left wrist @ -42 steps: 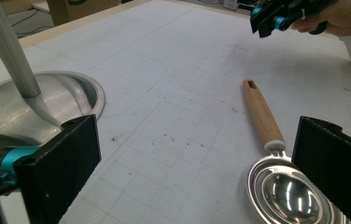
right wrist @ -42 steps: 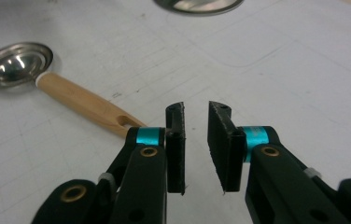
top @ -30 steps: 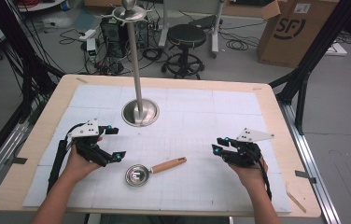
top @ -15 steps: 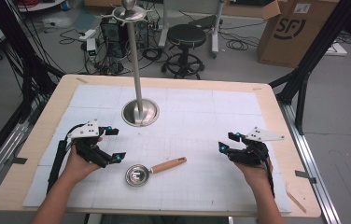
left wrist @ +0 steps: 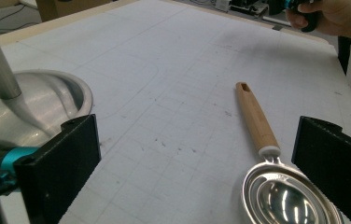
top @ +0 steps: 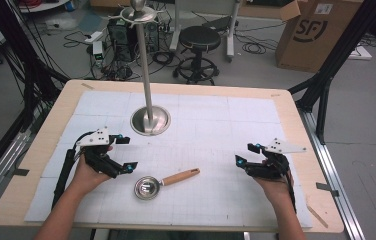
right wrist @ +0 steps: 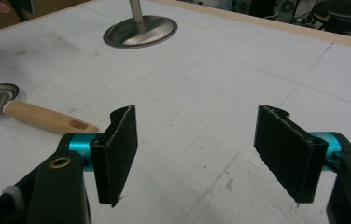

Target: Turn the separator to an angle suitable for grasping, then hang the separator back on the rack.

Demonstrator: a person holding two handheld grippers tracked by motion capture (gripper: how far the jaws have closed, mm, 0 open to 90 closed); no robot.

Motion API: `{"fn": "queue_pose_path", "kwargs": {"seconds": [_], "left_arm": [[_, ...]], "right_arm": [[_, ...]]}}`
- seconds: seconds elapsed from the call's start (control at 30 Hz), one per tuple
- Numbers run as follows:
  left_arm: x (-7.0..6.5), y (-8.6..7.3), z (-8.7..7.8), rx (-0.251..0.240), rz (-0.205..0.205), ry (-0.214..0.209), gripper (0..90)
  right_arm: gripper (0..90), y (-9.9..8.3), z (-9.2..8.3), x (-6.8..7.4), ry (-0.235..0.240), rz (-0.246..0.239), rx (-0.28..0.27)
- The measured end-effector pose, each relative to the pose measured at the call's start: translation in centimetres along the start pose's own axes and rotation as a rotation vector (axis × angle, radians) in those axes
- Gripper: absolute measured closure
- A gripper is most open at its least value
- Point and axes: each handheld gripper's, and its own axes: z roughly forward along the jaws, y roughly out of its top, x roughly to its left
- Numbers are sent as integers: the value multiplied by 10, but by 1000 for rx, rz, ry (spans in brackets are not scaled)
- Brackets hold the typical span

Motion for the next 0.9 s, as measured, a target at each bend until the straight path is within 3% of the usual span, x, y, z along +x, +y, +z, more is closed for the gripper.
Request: {"fn": "queue_pose_path", "kwargs": {"seconds": [0.13,0.43,0.67,0.9], "left_arm": [[-4,1,5,22,11,-14,18],[-2,7,8,3,-9,-10,18],[-12,11,21,58,-7,-24,18],[-20,17,37,81,7,-44,18]], "right_arm": [[294,0,-2,0,-3,-3,-15],[294,0,-3,0,-12,-9,-7],[295,2,-2,-4,-22,4,-24],[295,2,-3,-4,-30,0,-16]]}}
